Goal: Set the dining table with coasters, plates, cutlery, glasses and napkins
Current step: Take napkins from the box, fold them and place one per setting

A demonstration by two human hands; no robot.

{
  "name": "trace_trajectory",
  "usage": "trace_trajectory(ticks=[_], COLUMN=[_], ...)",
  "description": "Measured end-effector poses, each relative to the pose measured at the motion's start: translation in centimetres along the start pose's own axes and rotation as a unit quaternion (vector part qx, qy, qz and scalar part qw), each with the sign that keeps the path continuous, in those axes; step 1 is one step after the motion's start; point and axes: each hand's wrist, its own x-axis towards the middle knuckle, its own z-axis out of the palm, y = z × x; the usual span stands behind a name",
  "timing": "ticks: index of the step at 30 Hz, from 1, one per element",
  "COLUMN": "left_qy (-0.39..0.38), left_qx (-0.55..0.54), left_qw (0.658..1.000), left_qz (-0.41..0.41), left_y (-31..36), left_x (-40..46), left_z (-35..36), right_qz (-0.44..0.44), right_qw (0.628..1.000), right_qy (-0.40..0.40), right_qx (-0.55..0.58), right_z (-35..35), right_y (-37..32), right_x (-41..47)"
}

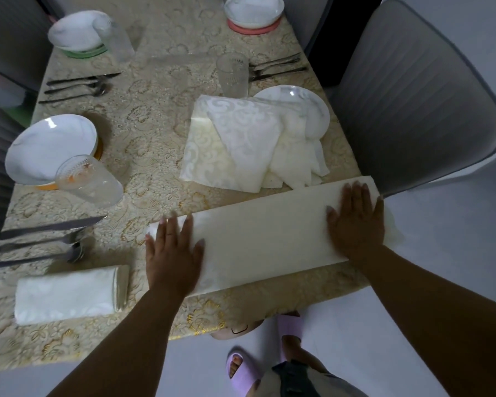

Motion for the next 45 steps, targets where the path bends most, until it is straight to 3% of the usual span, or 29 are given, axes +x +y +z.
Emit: trace_trajectory(ticks=[4, 9, 15, 19, 24, 33, 37, 39, 41, 42, 43, 45], left_qy=[-0.005, -0.007, -0.071, -0.094, -0.118, -0.019, -0.046, -0.070, -0.087, -0.096, -0.107, -0.138], left_qx=[-0.021, -0.024, -0.013, -0.191, -0.271, -0.402, -0.511, -0.563, -0.588, -0.597, -0.606, -0.614], left_qw=[1.000, 0.996, 0.960, 0.910, 0.893, 0.896, 0.848, 0.813, 0.794, 0.787, 0.780, 0.770], left_qz=[-0.017, -0.083, -0.271, -0.356, -0.339, -0.189, -0.133, -0.128, -0.125, -0.119, -0.112, -0.102], left_y=[0.1, -0.2, 1.2, 0.1, -0.9, 0.0, 3.6, 5.8, 8.0, 9.0, 10.2, 12.4], left_x=[-0.8, -2.1, -2.2, -0.6, -0.4, -0.2, 0.2, 0.7, 1.0, 1.2, 1.2, 1.2], left_z=[-0.4, -0.9, -4.4, -4.9, -5.7, -11.4, -13.2, -13.6, -14.0, -13.9, -14.1, -14.2], right_qz=[-0.108, -0.276, -0.290, -0.290, -0.297, -0.298, -0.300, -0.242, -0.153, -0.140, -0.147, -0.154], right_qw=[0.993, 0.959, 0.956, 0.956, 0.954, 0.954, 0.946, 0.911, 0.814, 0.773, 0.756, 0.745], right_qy=[0.033, 0.016, 0.010, 0.020, 0.006, 0.004, -0.045, -0.121, -0.197, -0.205, -0.206, -0.195], right_qx=[0.032, 0.065, 0.034, 0.035, 0.027, 0.042, 0.115, 0.311, 0.525, 0.583, 0.604, 0.619], right_z=[0.5, 1.3, 1.9, 1.8, 1.6, 1.5, 0.7, -0.9, -2.7, -3.3, -3.6, -3.0], right_y=[-7.3, -14.7, -14.7, -14.8, -14.6, -14.6, -14.2, -13.6, -12.4, -11.7, -11.2, -10.8], right_x=[-2.9, -5.3, -5.7, -5.7, -5.8, -5.6, -4.9, -4.8, -5.5, -6.3, -7.2, -8.7])
